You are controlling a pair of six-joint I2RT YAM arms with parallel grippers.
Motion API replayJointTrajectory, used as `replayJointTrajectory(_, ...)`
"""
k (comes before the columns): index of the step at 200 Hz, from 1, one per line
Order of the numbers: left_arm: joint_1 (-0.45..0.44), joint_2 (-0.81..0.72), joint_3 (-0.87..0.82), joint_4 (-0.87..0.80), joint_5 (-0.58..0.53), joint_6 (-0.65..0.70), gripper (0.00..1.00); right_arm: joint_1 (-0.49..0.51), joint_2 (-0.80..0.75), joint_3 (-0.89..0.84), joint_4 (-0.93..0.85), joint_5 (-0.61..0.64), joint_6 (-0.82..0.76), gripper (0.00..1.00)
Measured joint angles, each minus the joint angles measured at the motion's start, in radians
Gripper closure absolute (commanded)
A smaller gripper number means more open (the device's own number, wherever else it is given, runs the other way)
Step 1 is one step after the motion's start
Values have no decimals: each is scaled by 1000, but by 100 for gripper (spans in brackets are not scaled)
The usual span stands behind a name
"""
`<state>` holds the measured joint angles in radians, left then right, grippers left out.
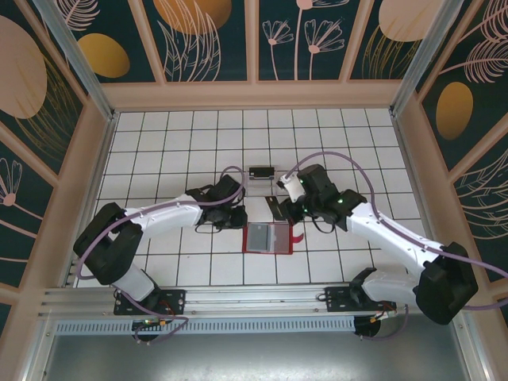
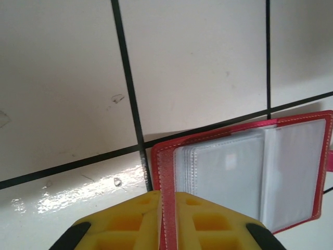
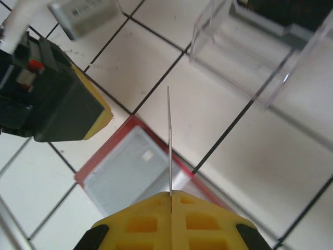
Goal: Take the credit cards out of the card holder
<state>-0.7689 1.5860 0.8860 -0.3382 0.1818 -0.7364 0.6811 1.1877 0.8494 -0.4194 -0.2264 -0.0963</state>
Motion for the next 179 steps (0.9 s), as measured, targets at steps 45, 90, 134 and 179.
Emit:
replayJointTrajectory(45, 0, -21, -36, 35, -1, -11, 82, -6, 85, 173, -19, 61, -391, 100)
replayJointTrajectory(90, 0, -45, -84, 66, 0, -24, 80, -40, 236, 346, -121, 69, -695, 100)
replayJointTrajectory(134, 0, -52, -95, 67, 0, -25, 80, -82, 355, 483, -213, 46, -884, 100)
replayJointTrajectory(179, 0, -89, -99, 67, -3, -26, 80, -106, 507, 645, -301, 26, -1000, 100)
